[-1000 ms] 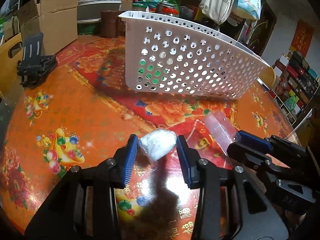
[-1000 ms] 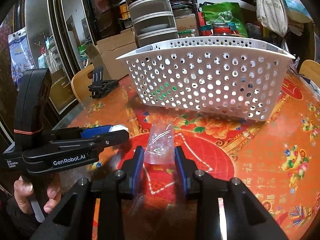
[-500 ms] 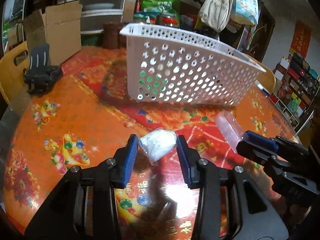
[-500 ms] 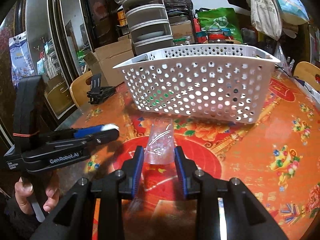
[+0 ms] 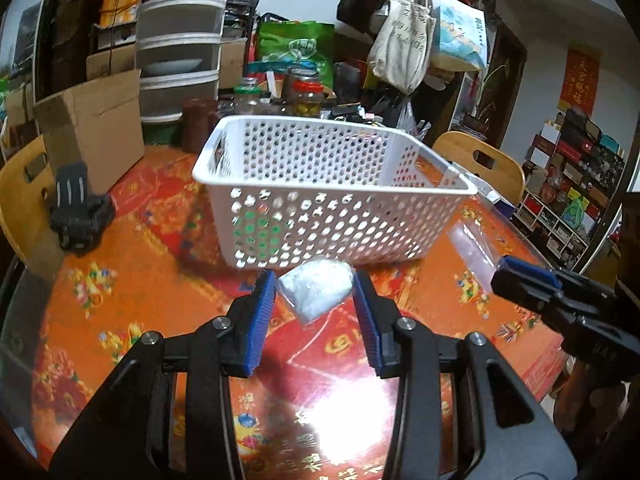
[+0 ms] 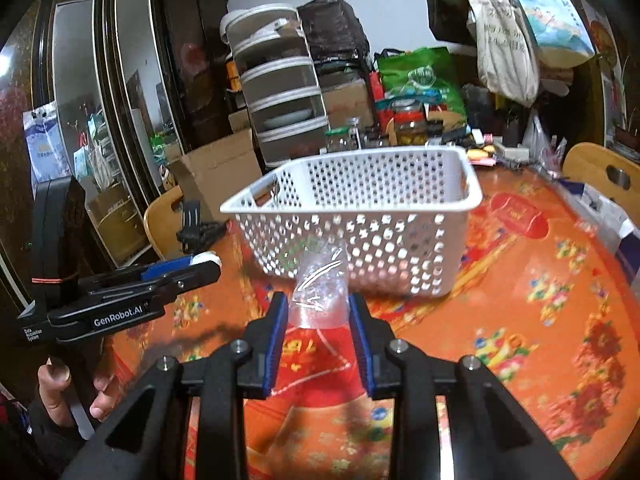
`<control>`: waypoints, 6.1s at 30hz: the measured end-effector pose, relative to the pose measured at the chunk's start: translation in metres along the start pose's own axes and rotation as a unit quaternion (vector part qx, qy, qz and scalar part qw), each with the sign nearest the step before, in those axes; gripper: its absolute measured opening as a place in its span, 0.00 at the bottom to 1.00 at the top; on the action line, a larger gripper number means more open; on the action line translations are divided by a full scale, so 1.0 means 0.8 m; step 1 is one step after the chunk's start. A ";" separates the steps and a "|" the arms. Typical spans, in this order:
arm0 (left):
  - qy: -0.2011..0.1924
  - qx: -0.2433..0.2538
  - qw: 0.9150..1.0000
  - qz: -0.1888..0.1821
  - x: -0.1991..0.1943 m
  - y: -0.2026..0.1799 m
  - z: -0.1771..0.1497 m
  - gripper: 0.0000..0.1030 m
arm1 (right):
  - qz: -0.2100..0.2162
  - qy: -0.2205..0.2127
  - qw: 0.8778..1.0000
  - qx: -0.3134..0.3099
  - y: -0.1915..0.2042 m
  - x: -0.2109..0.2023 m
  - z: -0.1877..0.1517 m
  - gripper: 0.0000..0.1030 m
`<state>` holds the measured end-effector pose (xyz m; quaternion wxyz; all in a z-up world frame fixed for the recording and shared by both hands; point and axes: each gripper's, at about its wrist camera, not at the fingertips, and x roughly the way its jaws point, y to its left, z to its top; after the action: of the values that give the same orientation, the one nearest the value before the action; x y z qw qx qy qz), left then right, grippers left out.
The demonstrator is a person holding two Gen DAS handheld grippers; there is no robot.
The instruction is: Organize soft objects
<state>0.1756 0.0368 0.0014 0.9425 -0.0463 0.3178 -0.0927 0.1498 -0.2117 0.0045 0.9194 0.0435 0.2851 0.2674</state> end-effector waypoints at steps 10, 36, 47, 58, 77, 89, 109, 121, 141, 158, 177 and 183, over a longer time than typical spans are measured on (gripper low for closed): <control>-0.033 0.012 0.999 -0.009 -0.023 -0.025 0.075 0.36 | -0.011 -0.012 1.000 -0.013 -0.015 -0.016 0.071 0.29; 0.188 -0.027 0.979 0.069 0.247 0.027 0.196 0.37 | -0.092 0.151 0.984 -0.016 -0.084 0.184 0.174 0.29; 0.226 -0.024 0.970 0.084 0.288 0.034 0.182 0.37 | -0.093 0.217 0.971 -0.025 -0.089 0.244 0.167 0.29; 0.219 0.001 0.972 0.091 0.287 0.021 0.180 0.45 | -0.087 0.222 0.971 -0.023 -0.094 0.255 0.161 0.31; 0.105 0.028 0.991 0.078 0.188 0.006 0.196 1.00 | -0.070 0.149 0.986 -0.028 -0.079 0.171 0.173 0.89; 0.027 0.040 0.997 0.061 0.068 -0.011 0.136 1.00 | -0.077 0.079 0.993 -0.037 -0.046 0.077 0.125 0.97; 0.031 -0.024 0.997 0.063 -0.019 0.000 -0.060 1.00 | -0.095 0.072 0.993 0.006 -0.002 -0.009 -0.043 0.97; -0.029 0.009 0.996 0.080 -0.131 -0.047 -0.045 1.00 | -0.123 -0.036 0.992 -0.008 0.038 -0.111 -0.028 1.00; -0.029 0.019 0.997 0.073 -0.245 -0.093 -0.003 1.00 | -0.106 -0.021 0.994 -0.014 0.055 -0.210 0.018 1.00; -0.034 0.027 0.995 0.088 -0.272 -0.099 0.006 1.00 | -0.102 -0.016 0.994 -0.030 0.067 -0.215 0.020 1.00; -0.025 0.021 0.996 0.086 -0.257 -0.097 0.001 1.00 | -0.101 -0.018 0.994 -0.023 0.061 -0.213 0.019 1.00; -0.024 0.022 0.996 0.086 -0.254 -0.097 0.000 1.00 | -0.101 -0.018 0.994 -0.023 0.062 -0.213 0.019 1.00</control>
<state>0.0054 0.0025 0.1330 0.9550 -0.0007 0.2962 -0.0173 0.0167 -0.2559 0.1141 0.9474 -0.0019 0.2657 0.1784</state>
